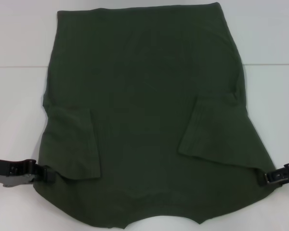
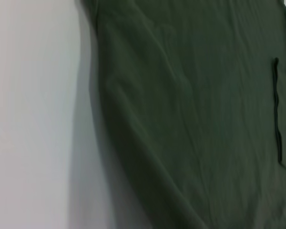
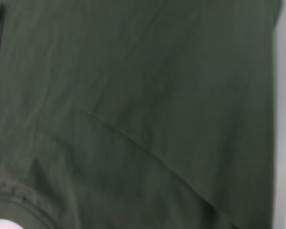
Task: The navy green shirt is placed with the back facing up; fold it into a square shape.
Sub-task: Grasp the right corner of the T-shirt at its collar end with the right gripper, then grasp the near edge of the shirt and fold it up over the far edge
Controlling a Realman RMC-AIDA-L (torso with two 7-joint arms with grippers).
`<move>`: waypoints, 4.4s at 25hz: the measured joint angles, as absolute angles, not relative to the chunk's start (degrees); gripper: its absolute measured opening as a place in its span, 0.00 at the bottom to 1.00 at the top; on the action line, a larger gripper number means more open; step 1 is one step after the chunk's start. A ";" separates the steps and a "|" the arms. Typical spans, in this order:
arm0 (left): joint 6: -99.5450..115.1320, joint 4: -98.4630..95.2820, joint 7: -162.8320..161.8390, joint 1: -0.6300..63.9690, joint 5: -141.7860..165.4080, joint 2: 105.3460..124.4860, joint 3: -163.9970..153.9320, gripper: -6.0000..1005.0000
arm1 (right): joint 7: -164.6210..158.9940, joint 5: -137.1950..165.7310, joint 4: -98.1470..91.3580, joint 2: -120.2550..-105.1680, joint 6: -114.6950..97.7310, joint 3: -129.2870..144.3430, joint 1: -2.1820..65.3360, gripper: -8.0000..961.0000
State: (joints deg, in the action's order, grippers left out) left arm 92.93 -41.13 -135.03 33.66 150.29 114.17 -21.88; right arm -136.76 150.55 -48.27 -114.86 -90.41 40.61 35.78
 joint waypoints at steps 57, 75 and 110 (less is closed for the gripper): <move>99.47 -41.06 -133.35 33.53 147.98 112.83 -19.78 0.12 | -134.96 151.18 -48.06 -115.44 -94.17 50.02 41.13 0.07; 117.57 -41.17 -128.17 31.08 159.67 113.27 -21.45 0.13 | -120.18 152.00 -49.69 -114.98 -113.07 52.98 39.25 0.07; 88.49 -33.25 -112.34 32.92 114.12 116.85 -7.64 0.15 | -97.47 107.55 -36.25 -119.77 -75.89 29.02 32.99 0.07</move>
